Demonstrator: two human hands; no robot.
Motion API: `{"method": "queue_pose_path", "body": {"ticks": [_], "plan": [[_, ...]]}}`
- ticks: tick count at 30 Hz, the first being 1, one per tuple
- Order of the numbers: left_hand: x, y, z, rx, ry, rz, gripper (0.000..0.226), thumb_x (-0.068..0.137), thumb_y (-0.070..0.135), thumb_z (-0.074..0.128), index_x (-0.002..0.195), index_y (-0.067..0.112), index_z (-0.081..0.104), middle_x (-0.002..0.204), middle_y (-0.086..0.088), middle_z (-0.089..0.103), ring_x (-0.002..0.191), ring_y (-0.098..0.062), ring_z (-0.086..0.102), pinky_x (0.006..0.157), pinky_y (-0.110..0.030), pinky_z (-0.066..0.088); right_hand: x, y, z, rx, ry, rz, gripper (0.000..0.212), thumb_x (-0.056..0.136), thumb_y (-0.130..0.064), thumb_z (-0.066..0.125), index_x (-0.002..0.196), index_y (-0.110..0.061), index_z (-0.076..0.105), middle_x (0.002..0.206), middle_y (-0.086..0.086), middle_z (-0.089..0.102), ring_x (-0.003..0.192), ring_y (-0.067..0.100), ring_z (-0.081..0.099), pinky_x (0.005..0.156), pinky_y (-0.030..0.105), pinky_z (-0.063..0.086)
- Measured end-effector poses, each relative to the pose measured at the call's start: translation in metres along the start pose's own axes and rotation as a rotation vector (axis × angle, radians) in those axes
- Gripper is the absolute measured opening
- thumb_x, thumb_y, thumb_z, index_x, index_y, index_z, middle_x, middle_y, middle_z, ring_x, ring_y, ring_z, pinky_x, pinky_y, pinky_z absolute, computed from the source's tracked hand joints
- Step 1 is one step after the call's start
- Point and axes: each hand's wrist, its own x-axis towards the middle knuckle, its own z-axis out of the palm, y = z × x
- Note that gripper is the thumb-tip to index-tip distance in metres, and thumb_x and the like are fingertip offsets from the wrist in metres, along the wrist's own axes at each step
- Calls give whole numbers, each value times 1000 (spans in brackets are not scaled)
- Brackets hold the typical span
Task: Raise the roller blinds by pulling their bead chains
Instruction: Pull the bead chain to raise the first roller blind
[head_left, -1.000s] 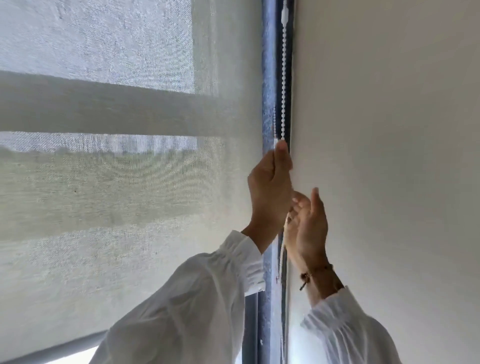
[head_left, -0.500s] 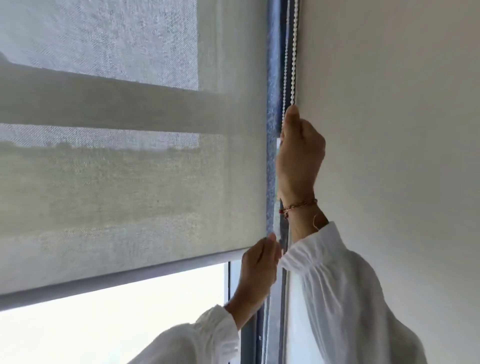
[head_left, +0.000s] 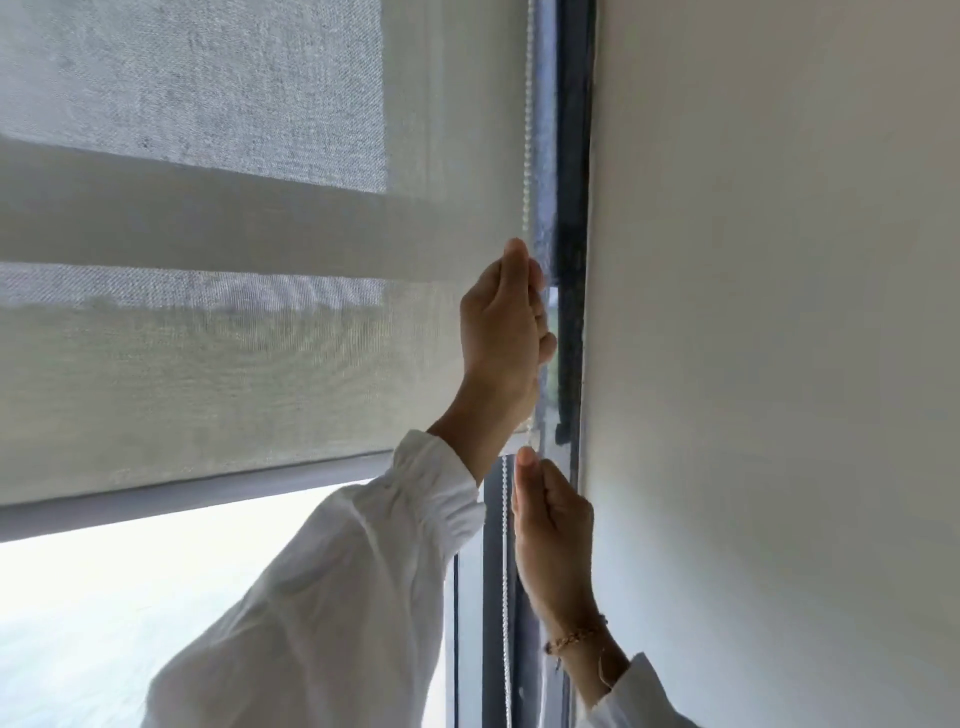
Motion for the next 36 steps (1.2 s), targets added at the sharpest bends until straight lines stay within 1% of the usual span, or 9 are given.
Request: {"method": "queue_pose_path", "body": {"ticks": [3,9,15,18,20,23,26,31,36], "plan": [[-7,-1,1,-6,28,92,43,97,28,38,55,19,41,41,8,28,32,-6,19,34,-12,17,17,-3,-10,286,-171,318,45,81,-53,33,50,-23,47,43,-8,45,43,6,37,51,24,29],[-31,-21,-13,245,12,217,41,95,31,40,57,17,43,41,9,34,35,-8,27,36,-18,22,65,-29,-22,539,-228,419,73,89,-62,14,77,-13,66,82,8,67,81,19,61,82,38,41],[-91,-76,-48,442,-8,93,41,93,35,41,53,31,45,39,11,38,39,-8,30,43,-25,24,114,-82,-20,642,-233,393,56,91,-55,29,77,-14,65,65,-1,69,63,14,64,67,31,49],[-111,-90,-57,513,-36,104,40,91,43,42,56,26,40,41,12,37,40,-3,28,43,-23,24,138,-106,-17,539,-161,420,51,89,-55,40,64,-15,59,46,-5,53,39,10,43,43,20,33],[-114,-94,-55,557,-57,133,39,92,40,42,56,24,37,41,12,37,40,-2,28,43,-20,24,143,-109,-8,425,-33,354,52,89,-54,43,48,-21,47,35,-9,35,34,9,25,37,19,20],[-107,-98,-53,581,-83,118,37,95,32,39,58,25,37,41,13,41,40,-3,32,44,-15,26,138,-101,1,97,192,10,57,90,-46,42,37,-25,44,30,-9,35,40,14,26,48,30,26],[-89,-94,-56,412,-86,18,38,95,39,31,66,20,48,51,11,43,46,-5,35,47,-20,31,133,-104,-5,67,286,-136,58,91,-36,45,35,-28,36,31,-10,31,41,14,22,49,34,24],[-34,-46,-41,297,34,-22,41,98,33,18,93,18,56,89,-2,62,86,-13,57,76,-26,45,113,-98,-17,-46,339,-283,53,94,-23,46,46,-34,26,34,-13,39,36,8,27,43,14,19],[-8,9,-2,98,-121,-43,37,100,29,25,101,9,57,92,-5,64,89,-17,61,82,-26,49,75,-74,-14,-120,321,-313,46,91,-24,45,52,-38,25,42,-14,46,36,7,32,40,12,19]]}}
